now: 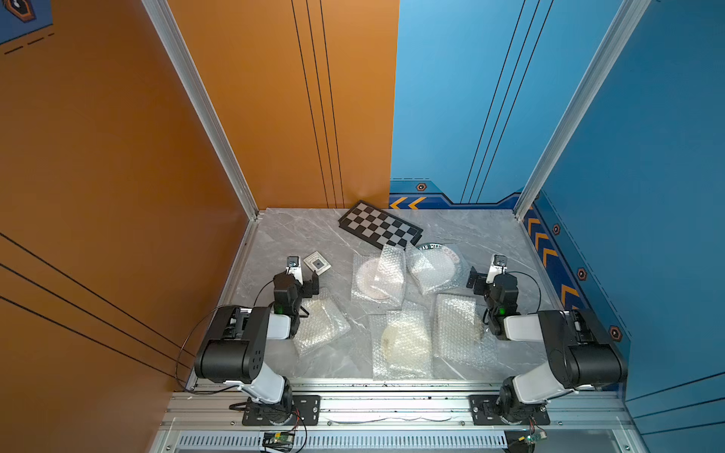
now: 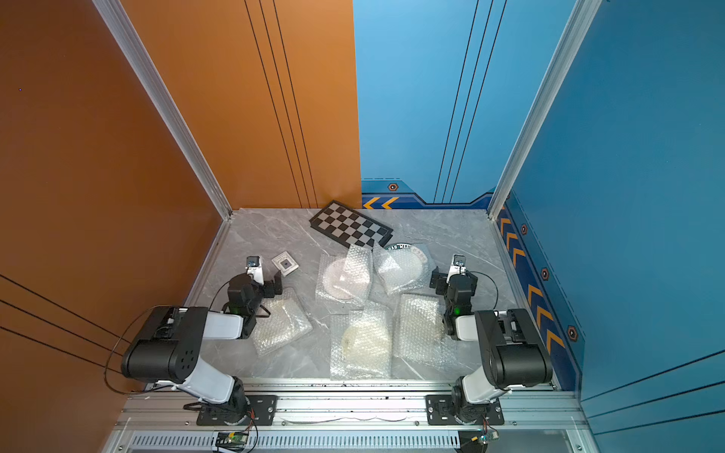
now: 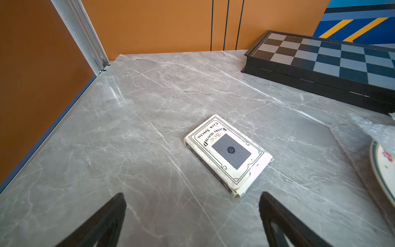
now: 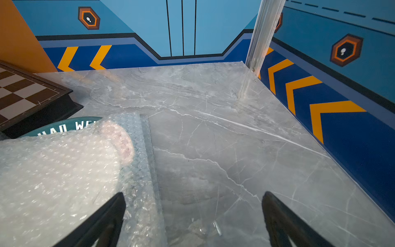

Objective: Unpack dinner plates from bubble wrap
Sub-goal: Unwrap the bubble wrap at the center of the board.

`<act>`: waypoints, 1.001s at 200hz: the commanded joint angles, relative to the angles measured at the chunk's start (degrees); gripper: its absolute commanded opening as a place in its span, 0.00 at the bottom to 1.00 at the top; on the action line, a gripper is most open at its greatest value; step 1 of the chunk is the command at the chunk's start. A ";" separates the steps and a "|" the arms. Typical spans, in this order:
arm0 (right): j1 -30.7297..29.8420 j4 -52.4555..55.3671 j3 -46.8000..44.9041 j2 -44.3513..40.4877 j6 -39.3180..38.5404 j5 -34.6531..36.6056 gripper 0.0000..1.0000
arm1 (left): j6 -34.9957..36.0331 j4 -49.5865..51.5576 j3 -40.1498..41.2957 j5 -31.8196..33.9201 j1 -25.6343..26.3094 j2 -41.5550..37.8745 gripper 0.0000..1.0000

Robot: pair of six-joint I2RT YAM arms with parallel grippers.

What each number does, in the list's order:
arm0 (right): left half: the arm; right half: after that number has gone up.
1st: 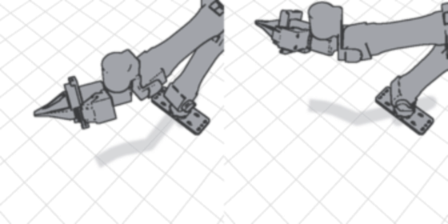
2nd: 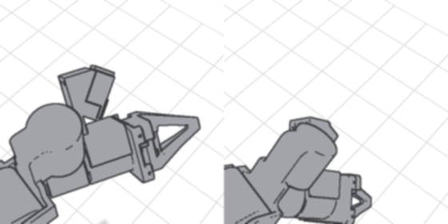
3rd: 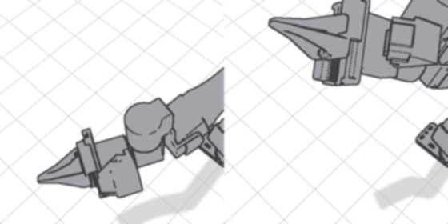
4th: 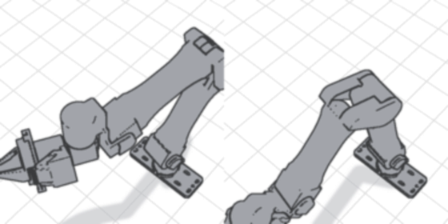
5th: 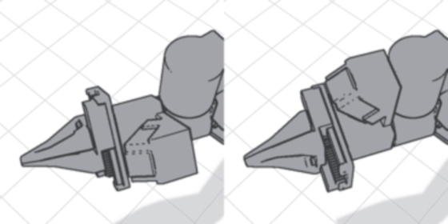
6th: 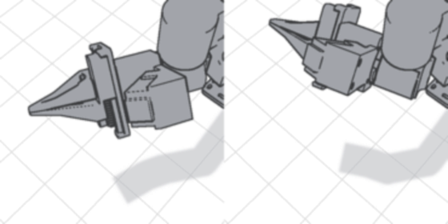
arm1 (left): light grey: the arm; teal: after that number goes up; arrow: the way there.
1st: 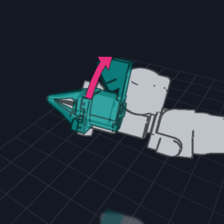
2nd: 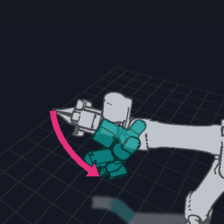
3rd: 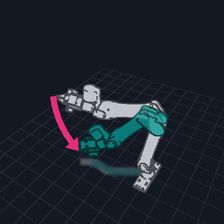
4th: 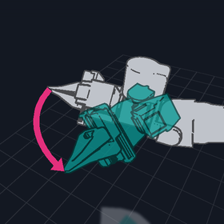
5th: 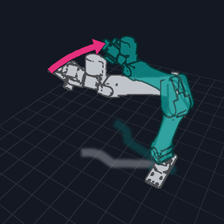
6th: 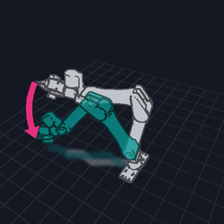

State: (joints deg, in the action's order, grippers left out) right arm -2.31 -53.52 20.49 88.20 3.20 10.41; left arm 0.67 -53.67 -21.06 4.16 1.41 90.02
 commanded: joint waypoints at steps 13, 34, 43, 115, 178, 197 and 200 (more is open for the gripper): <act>-0.07 0.96 0.54 0.30 0.73 1.10 1.00 | 0.80 1.02 -0.74 -1.17 -0.49 -0.56 0.98; -0.07 0.96 0.60 0.30 0.68 1.10 1.00 | 0.83 1.02 -0.68 -1.09 -0.44 -0.57 0.98; -0.07 0.96 0.55 0.30 0.67 1.08 1.00 | 0.82 1.02 -0.74 -1.14 -0.44 -0.58 0.98; 0.18 0.96 0.47 0.30 0.87 0.59 1.00 | 0.80 1.02 -0.72 -1.22 -0.44 -0.55 0.98; 0.46 1.16 0.37 -0.45 2.06 2.17 1.00 | -0.47 1.81 -0.99 1.94 -0.54 -1.41 0.98; 0.37 4.61 0.89 -4.05 2.76 5.19 1.00 | -0.93 5.07 -1.15 1.95 -1.12 -5.23 0.98; 0.37 5.90 1.12 -4.81 2.82 5.45 1.00 | -0.86 6.02 -1.23 1.91 -1.07 -6.09 0.98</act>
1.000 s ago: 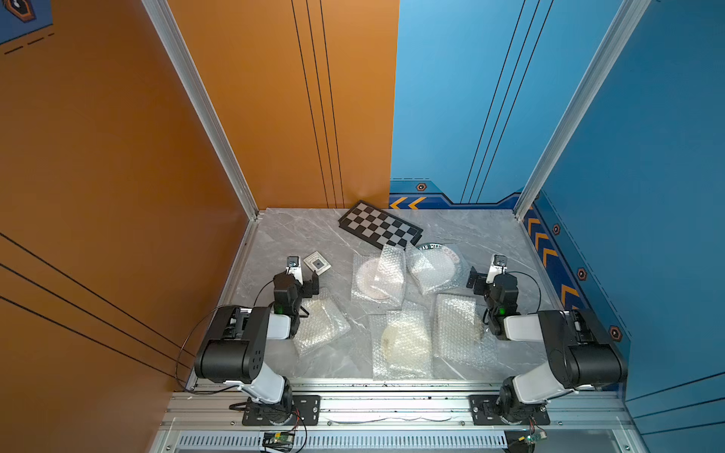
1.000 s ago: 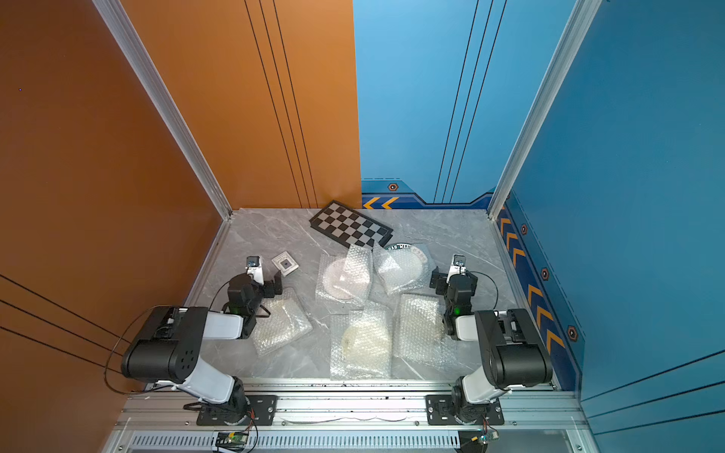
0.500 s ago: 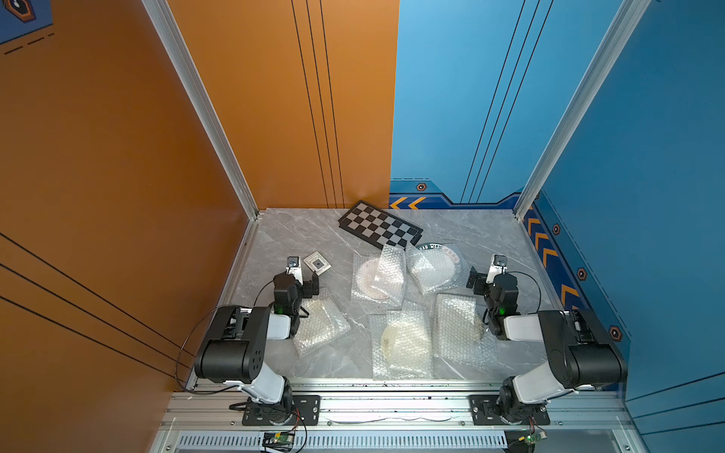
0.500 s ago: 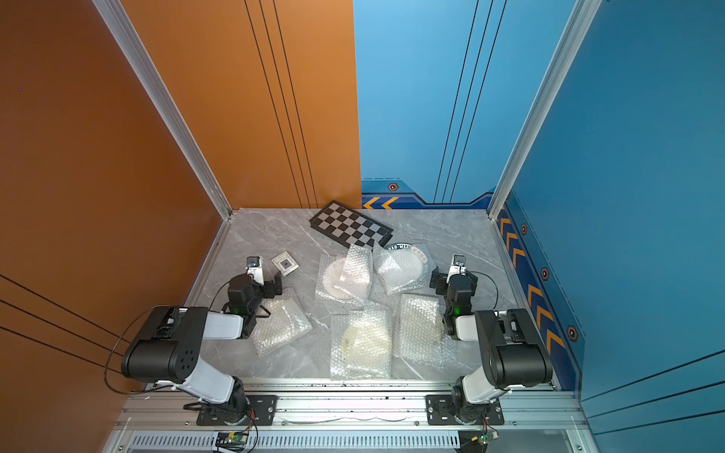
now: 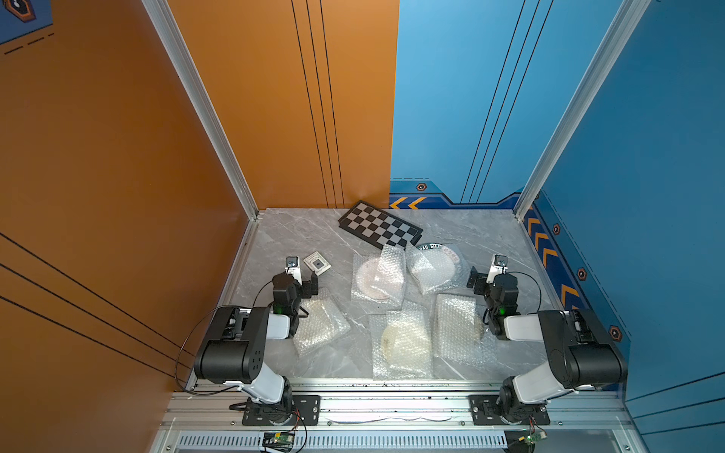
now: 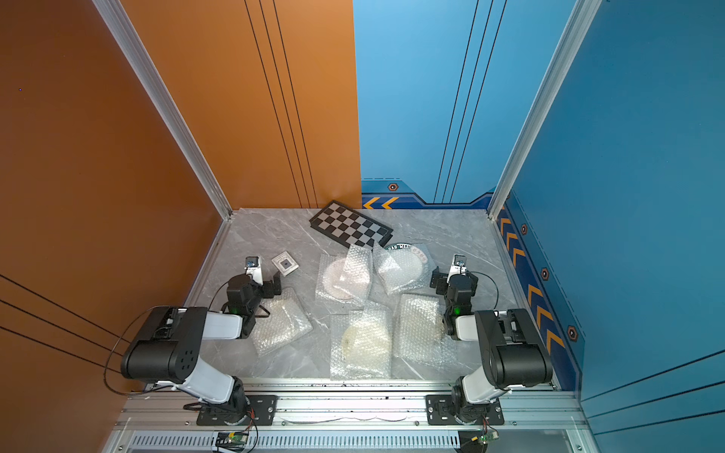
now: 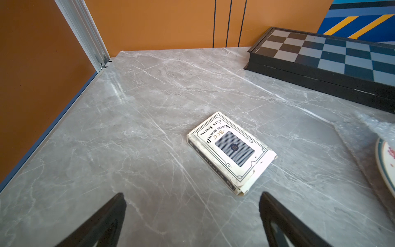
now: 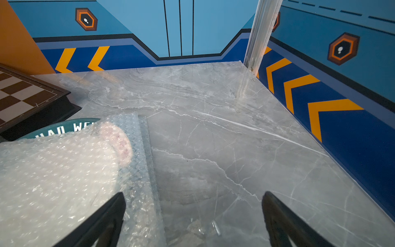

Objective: Unpack dinner plates from bubble wrap
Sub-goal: Unwrap the bubble wrap at the center of the board.

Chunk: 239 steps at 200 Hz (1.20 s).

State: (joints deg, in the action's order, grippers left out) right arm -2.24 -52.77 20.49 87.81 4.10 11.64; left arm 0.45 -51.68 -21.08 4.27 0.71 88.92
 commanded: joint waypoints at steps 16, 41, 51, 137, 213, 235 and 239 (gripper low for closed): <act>0.31 15.31 4.09 -10.52 2.33 5.15 1.00 | -0.49 11.40 -2.90 2.47 0.22 -9.84 0.98; 4.01 38.91 14.25 -18.96 19.63 7.79 1.00 | -9.77 33.08 -10.90 9.64 2.05 -15.75 0.98; 7.45 47.59 18.97 -20.26 25.23 2.57 1.00 | -14.83 41.95 -15.03 10.53 2.30 -16.50 0.98; 2.15 81.86 39.08 -21.55 19.88 -13.87 1.00 | -23.95 74.61 -33.87 -1.56 11.21 -18.17 0.98; -2.69 98.96 45.03 -18.81 20.18 -20.45 1.00 | -30.06 76.75 -39.58 -17.28 20.31 -13.44 0.98; -5.13 106.26 45.60 -18.43 19.41 -20.23 1.00 | -30.58 79.66 -41.70 -19.50 23.90 -11.88 0.98; -5.51 107.42 45.54 -18.41 19.42 -20.22 1.00 | -30.63 80.15 -41.99 -19.70 24.65 -11.64 0.98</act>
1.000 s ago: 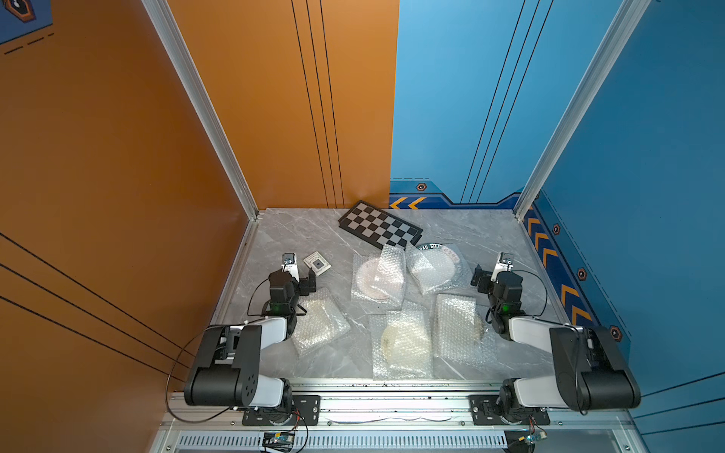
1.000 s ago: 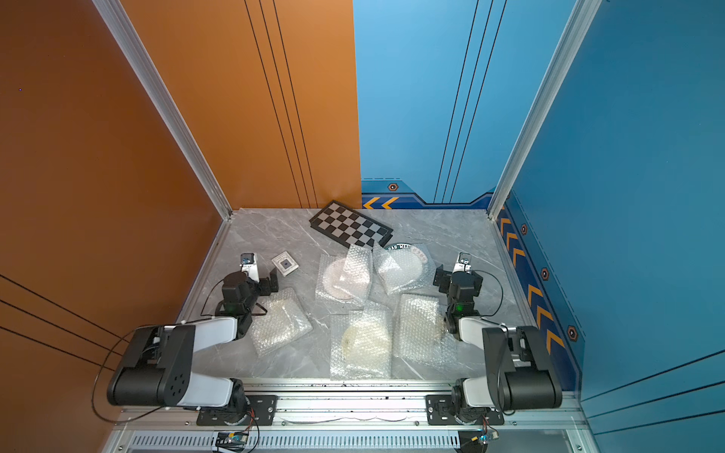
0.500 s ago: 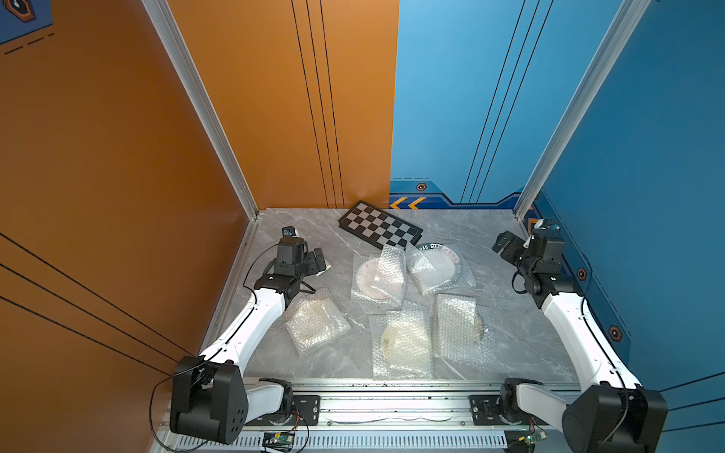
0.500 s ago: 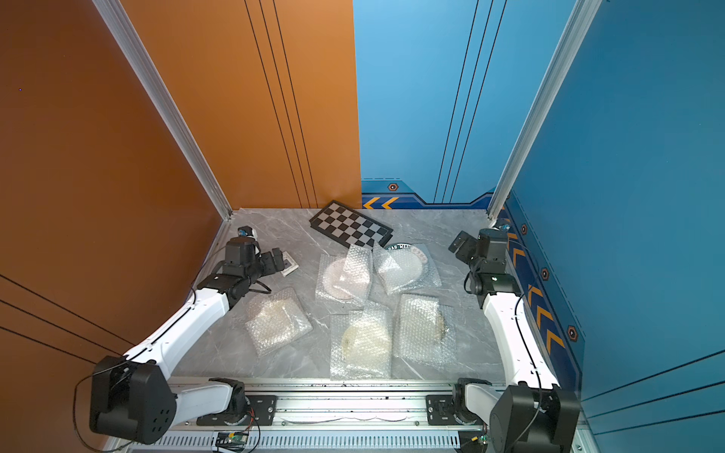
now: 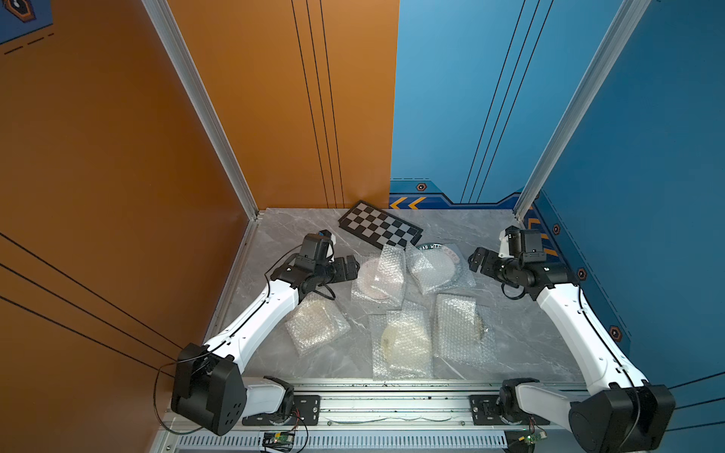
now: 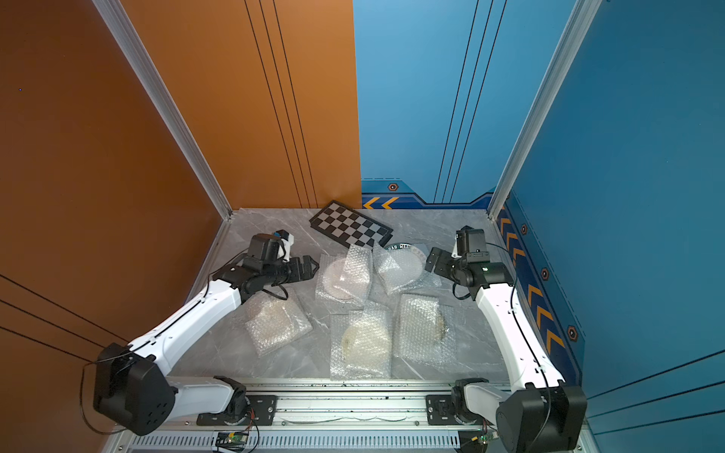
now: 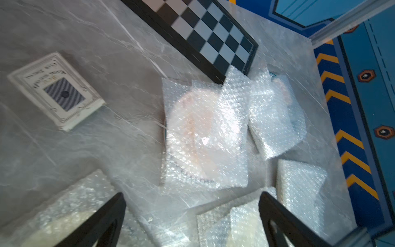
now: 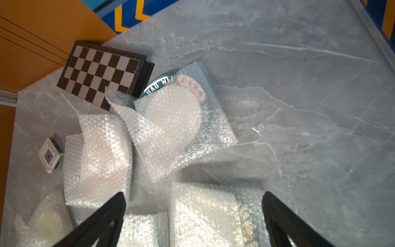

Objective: Unpack dinner plates from bubble wrap
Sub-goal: Unwrap the bubble wrap at the center of the board.

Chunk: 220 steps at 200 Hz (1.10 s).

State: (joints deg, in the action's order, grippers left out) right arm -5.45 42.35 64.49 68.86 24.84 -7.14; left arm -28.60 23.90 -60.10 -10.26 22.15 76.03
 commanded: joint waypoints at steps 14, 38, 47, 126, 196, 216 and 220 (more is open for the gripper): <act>-4.10 15.31 1.09 0.48 -0.99 -2.14 1.00 | -1.98 5.85 -3.27 -5.63 5.67 1.49 0.98; -8.97 17.57 -0.44 0.53 1.19 -3.18 1.00 | -4.38 7.22 -1.84 -8.36 8.36 0.99 0.98; -11.57 17.61 -1.19 0.55 2.05 -2.92 1.00 | -5.01 7.67 -0.71 -9.74 9.06 0.39 0.98; -16.39 17.56 -8.33 -0.54 7.24 -5.26 0.97 | -7.70 8.44 3.72 -12.63 14.21 -0.29 0.98; -31.29 8.75 -10.79 3.94 12.57 -8.19 0.94 | -10.00 7.49 9.89 -13.37 16.26 -0.37 0.95; -32.85 5.90 -11.77 5.50 13.26 -9.47 0.94 | -11.33 5.02 13.23 -13.68 16.15 -1.31 0.93; -32.94 5.27 -11.98 5.76 13.34 -9.68 0.94 | -11.72 4.11 13.79 -13.80 16.09 -1.43 0.92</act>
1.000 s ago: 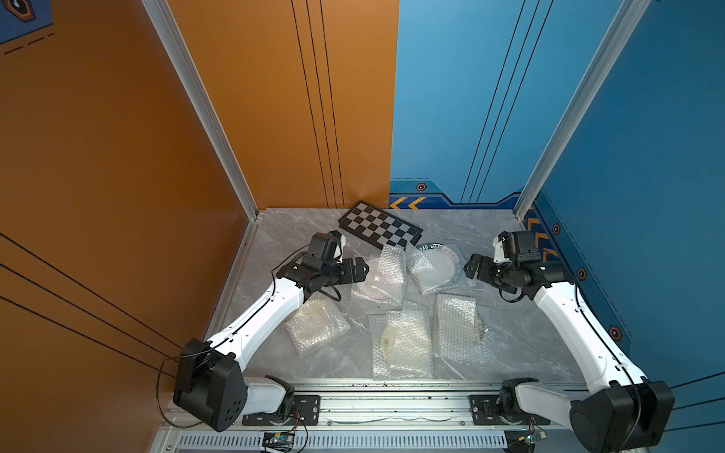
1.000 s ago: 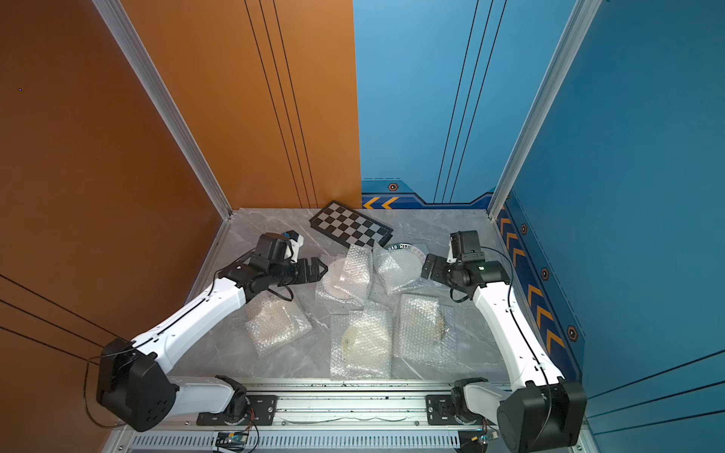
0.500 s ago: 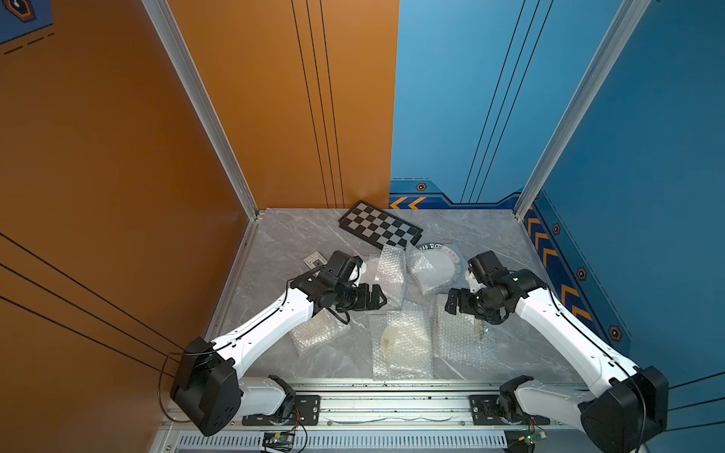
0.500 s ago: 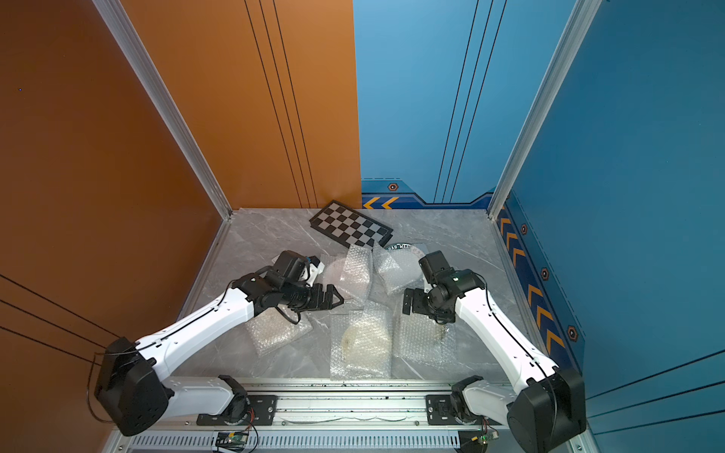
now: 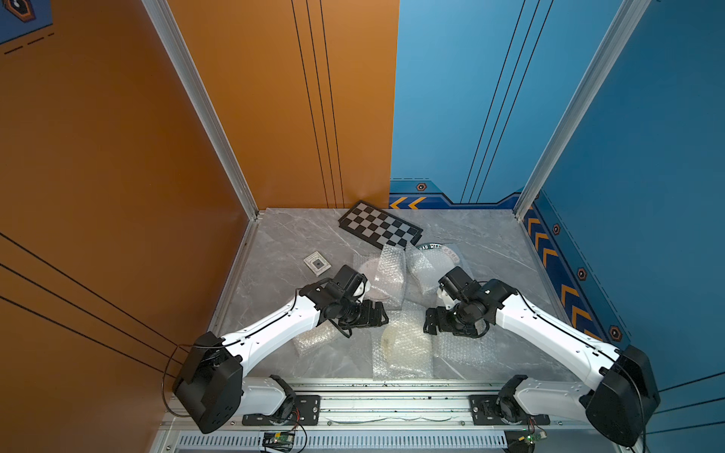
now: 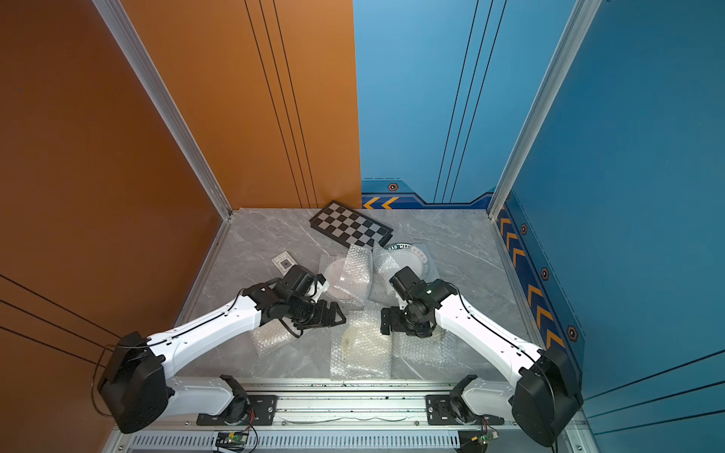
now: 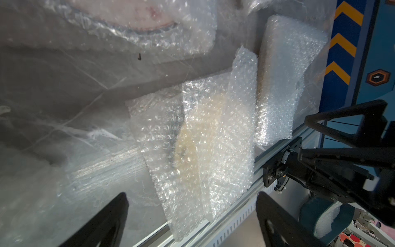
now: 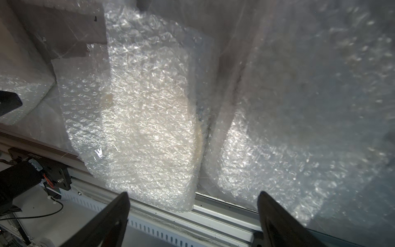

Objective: Unpack dinner plates from bubble wrap
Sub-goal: Unwrap the bubble wrap at the center of the board.

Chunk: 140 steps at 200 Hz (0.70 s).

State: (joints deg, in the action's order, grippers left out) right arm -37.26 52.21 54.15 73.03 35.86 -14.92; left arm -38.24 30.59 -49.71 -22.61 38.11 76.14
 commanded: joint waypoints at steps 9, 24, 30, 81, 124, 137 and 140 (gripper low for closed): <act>-1.19 -5.78 -2.01 2.06 2.65 -2.57 0.94 | -3.14 -4.51 5.25 -2.00 0.17 -1.67 0.91; -1.15 -7.49 -2.25 3.01 2.99 -3.49 0.94 | -4.89 -7.80 7.41 -2.28 0.12 -1.55 0.90; -1.15 -8.08 -2.30 3.44 3.06 -3.87 0.94 | -5.45 -9.36 8.07 -2.48 0.08 -1.36 0.89; -1.24 -11.02 -2.47 6.95 3.25 -6.52 0.91 | -7.29 -16.77 8.89 -4.19 0.21 3.84 0.73; -1.33 -12.04 -2.30 9.63 2.62 -8.35 0.87 | -7.73 -19.29 8.20 -4.68 0.20 7.66 0.62; -1.33 -11.96 -2.32 10.42 2.29 -8.55 0.86 | -7.72 -19.25 8.05 -4.75 0.02 8.52 0.57; -1.33 -11.95 -2.33 10.53 2.24 -8.51 0.86 | -7.73 -19.25 7.92 -4.75 0.03 8.72 0.56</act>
State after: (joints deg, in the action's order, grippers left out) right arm -38.26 40.86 52.42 82.24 38.44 -22.31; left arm -45.89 12.78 -40.97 -25.85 38.11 83.40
